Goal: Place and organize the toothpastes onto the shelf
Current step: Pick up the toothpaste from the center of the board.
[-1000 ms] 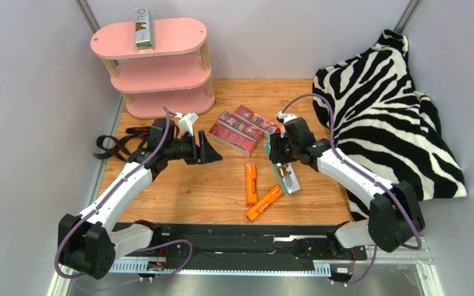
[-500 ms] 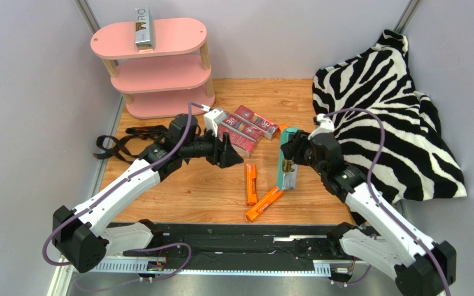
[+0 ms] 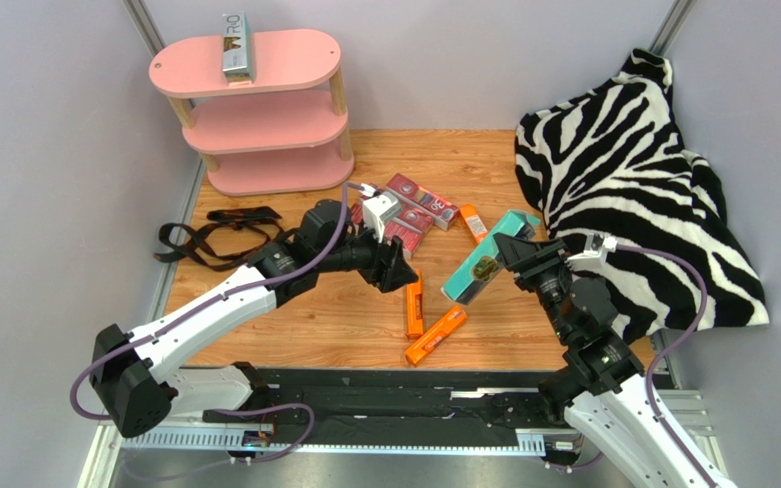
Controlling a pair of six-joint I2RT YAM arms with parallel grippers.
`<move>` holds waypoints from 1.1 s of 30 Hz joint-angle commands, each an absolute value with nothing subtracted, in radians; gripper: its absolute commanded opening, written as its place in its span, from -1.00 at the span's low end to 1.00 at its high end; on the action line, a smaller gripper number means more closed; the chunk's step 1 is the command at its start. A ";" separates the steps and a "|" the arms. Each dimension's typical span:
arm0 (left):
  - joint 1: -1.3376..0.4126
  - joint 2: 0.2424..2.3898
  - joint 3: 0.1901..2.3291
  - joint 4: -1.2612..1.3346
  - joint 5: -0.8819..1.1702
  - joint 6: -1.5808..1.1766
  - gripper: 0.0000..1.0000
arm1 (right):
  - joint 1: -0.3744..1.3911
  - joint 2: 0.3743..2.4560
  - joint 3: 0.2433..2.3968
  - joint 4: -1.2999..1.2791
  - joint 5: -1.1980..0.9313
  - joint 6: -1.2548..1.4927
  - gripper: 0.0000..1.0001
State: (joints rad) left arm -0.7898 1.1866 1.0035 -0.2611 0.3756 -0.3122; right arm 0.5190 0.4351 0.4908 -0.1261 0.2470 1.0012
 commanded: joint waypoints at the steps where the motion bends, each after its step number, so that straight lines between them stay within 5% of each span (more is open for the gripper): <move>1: -0.845 1.216 1.031 -0.212 0.362 -0.247 0.44 | 0.515 0.362 0.427 -0.011 0.310 1.230 -0.04; 12: -0.939 1.169 0.966 -0.084 0.307 -0.250 0.47 | 0.514 0.072 0.278 -0.046 0.474 1.469 -0.03; 33: -1.131 1.341 1.112 -0.090 0.098 -0.141 0.46 | 0.515 0.075 0.250 -0.049 0.417 1.594 -0.02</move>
State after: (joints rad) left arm -1.1191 1.3190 1.0386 -0.1162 0.1581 -0.1894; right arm 0.5156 0.0799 0.2443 -0.1146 0.4206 1.5375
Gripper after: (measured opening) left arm 0.730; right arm 0.533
